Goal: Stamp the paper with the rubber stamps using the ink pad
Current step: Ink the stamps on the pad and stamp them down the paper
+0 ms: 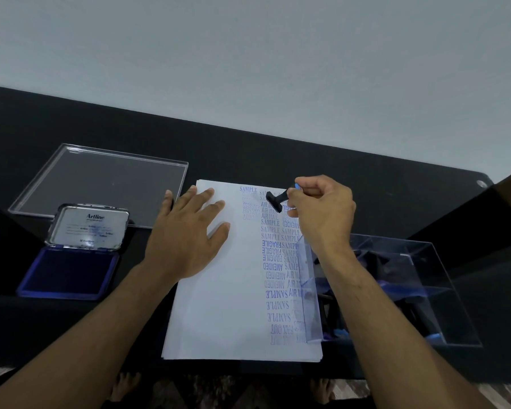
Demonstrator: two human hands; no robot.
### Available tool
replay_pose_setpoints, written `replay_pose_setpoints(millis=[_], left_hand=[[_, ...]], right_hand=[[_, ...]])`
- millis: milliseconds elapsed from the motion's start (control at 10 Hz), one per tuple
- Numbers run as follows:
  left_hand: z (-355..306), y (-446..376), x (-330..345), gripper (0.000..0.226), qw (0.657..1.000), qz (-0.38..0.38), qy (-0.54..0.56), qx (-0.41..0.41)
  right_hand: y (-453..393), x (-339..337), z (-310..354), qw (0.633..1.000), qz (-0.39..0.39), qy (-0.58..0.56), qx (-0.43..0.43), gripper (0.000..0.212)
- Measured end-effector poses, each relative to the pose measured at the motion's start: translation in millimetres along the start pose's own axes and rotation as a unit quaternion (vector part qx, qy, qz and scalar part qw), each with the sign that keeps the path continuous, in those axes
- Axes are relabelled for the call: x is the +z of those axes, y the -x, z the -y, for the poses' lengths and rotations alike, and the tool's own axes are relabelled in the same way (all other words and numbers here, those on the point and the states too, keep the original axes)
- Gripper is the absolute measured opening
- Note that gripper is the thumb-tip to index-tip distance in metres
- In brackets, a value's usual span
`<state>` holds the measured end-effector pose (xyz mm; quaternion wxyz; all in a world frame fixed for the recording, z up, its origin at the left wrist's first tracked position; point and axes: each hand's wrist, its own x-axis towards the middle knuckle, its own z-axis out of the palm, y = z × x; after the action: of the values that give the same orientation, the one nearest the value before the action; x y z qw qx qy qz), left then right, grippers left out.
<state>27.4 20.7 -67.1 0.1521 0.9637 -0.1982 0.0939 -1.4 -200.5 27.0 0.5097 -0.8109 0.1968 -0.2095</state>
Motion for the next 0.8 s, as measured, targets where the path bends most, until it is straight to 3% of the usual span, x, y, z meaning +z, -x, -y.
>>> replay_pose_setpoints(millis=[800], left_hand=[[-0.3,-1.1,-3.2,0.065,1.000,0.017,0.006,-0.003]], right_hand=[[3.6,4.4,-3.0,1.000,0.012,0.016,-0.003,0.015]])
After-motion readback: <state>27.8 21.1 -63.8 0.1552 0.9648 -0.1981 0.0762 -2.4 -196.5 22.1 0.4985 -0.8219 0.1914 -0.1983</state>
